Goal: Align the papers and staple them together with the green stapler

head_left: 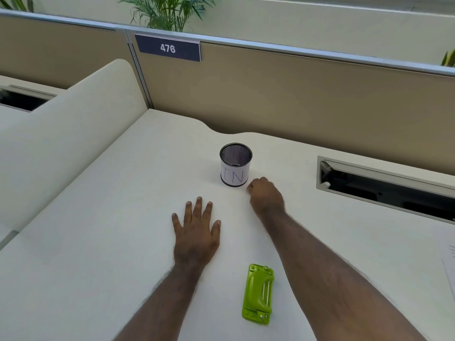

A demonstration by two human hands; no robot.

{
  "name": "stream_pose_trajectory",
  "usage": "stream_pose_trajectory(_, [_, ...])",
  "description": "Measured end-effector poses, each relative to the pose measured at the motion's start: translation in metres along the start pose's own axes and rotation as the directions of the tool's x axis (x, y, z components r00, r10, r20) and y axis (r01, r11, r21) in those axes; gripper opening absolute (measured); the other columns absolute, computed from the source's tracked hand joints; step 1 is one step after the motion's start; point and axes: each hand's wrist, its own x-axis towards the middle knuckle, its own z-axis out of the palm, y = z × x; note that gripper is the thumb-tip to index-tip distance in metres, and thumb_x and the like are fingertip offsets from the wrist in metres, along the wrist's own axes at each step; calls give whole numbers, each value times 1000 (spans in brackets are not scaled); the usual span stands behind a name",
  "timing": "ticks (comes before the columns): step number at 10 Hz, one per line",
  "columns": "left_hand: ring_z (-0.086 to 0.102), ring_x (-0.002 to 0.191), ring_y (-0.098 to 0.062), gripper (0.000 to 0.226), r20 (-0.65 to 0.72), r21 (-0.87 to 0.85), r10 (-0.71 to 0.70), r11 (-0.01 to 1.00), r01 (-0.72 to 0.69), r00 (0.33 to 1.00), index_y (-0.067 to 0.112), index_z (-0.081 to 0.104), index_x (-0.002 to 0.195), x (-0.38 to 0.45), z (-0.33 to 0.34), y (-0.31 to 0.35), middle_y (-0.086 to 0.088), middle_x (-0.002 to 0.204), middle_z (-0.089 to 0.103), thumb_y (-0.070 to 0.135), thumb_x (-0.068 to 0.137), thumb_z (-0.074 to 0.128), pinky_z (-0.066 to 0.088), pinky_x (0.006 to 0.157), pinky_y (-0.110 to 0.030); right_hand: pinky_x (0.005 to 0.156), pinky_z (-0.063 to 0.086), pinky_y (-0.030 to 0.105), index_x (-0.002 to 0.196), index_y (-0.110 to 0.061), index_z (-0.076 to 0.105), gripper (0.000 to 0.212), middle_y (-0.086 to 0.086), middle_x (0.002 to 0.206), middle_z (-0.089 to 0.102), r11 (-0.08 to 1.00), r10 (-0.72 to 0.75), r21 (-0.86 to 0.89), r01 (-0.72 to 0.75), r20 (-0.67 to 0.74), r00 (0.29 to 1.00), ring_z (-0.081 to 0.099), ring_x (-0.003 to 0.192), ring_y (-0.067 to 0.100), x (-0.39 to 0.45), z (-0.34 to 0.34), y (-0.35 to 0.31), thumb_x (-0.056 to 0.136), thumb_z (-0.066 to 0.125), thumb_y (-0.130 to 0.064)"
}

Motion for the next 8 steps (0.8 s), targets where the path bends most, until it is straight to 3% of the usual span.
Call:
stream_pose_trajectory(1, [5,152,-20,59,-1,-18,-6,1000,6,1000,32,19,153,0,0,1,4,165,8,49,97,25,1,120,-57,77,44,34,97,-18,61,21,7,110,57,947,91,316,-65,-68,994,57,95,26,0,-15,9,93,41,-13])
stream_pose_trajectory(2, [8,152,-22,58,-11,-25,-7,1000,7,1000,31,23,152,-1,0,2,3,165,11,48,97,28,2,120,-57,70,39,31,88,-26,60,19,-1,106,59,913,82,408,7,-201,976,53,81,18,6,-38,-1,94,42,-23])
stream_pose_trajectory(4, [11,152,-22,59,-27,-7,-6,1000,6,1000,31,25,152,-1,0,2,3,164,14,49,95,26,5,120,-58,71,42,32,95,-20,66,23,1,106,62,928,-32,350,125,-260,965,58,89,20,22,-68,-40,97,46,-31])
stream_pose_trajectory(6, [10,152,-22,59,-27,-13,-3,1000,3,1000,31,25,152,-1,-1,1,2,164,15,49,96,27,5,120,-57,66,41,28,97,-19,72,26,5,95,71,983,5,180,23,-155,988,64,88,30,31,-84,-60,95,46,-26])
stream_pose_trajectory(8, [12,152,-22,59,-51,4,-9,1000,9,999,30,27,151,1,-1,-1,2,164,17,49,96,30,5,120,-57,82,54,33,106,-29,72,25,-6,104,74,945,14,323,52,-200,980,66,96,21,15,-102,-53,93,51,-33])
